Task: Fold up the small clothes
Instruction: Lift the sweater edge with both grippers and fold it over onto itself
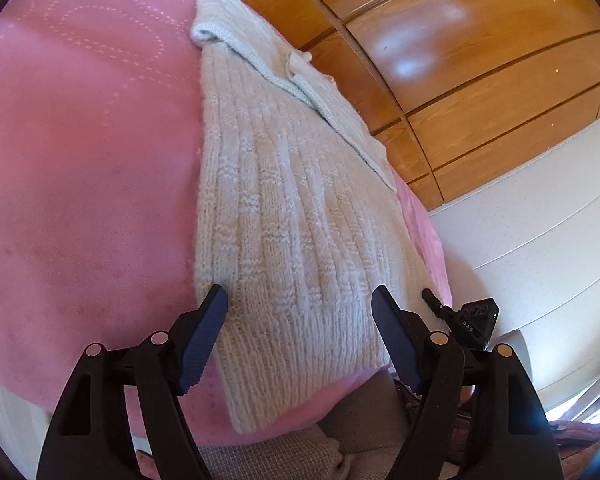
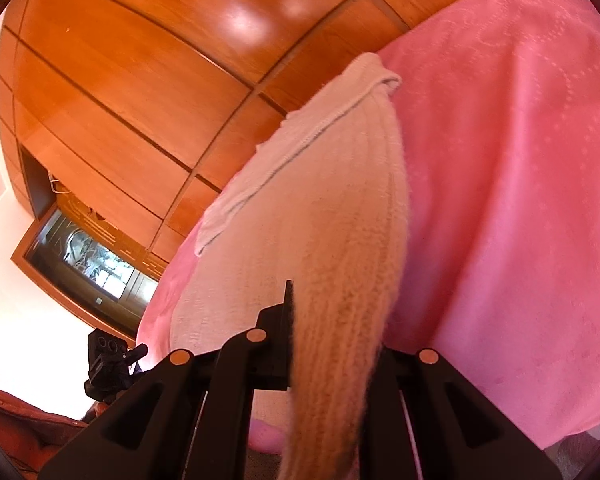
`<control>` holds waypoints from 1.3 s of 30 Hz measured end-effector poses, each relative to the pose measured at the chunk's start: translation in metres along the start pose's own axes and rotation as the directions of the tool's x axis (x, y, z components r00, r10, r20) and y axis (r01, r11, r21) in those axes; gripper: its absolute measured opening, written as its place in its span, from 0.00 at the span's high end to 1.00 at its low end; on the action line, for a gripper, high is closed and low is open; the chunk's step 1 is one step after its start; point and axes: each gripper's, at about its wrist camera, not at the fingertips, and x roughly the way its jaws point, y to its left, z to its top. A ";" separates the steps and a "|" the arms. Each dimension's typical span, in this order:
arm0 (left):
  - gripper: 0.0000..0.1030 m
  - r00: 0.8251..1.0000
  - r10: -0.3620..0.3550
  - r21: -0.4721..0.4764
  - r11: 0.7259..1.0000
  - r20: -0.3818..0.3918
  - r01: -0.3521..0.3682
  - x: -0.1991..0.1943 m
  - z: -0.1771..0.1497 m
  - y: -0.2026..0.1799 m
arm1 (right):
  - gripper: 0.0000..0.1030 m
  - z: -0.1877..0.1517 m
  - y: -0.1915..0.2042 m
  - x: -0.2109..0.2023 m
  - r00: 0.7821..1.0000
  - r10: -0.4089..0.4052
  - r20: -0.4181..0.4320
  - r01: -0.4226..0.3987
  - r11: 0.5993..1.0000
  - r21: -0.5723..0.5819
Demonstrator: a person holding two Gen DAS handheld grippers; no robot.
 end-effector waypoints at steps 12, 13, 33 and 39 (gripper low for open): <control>0.29 0.998 -0.008 -0.137 0.990 0.069 0.018 -0.030 -0.004 0.028 | 0.93 -0.003 -0.014 0.009 1.000 -0.014 -0.025 0.016 0.998 0.064; 0.29 0.999 -0.010 -0.128 0.992 0.050 0.016 -0.027 -0.007 0.027 | 0.93 -0.002 -0.015 0.009 1.000 -0.014 -0.025 0.016 0.998 0.066; 0.94 0.985 -0.171 0.202 0.965 0.007 0.166 -0.041 -0.001 -0.068 | 0.94 0.008 0.018 -0.019 0.971 0.233 0.054 -0.231 0.972 -0.050; 0.94 0.959 -0.272 0.274 0.931 0.083 0.241 -0.086 0.006 -0.097 | 0.94 0.015 0.040 -0.052 0.904 0.411 0.116 -0.397 0.909 -0.124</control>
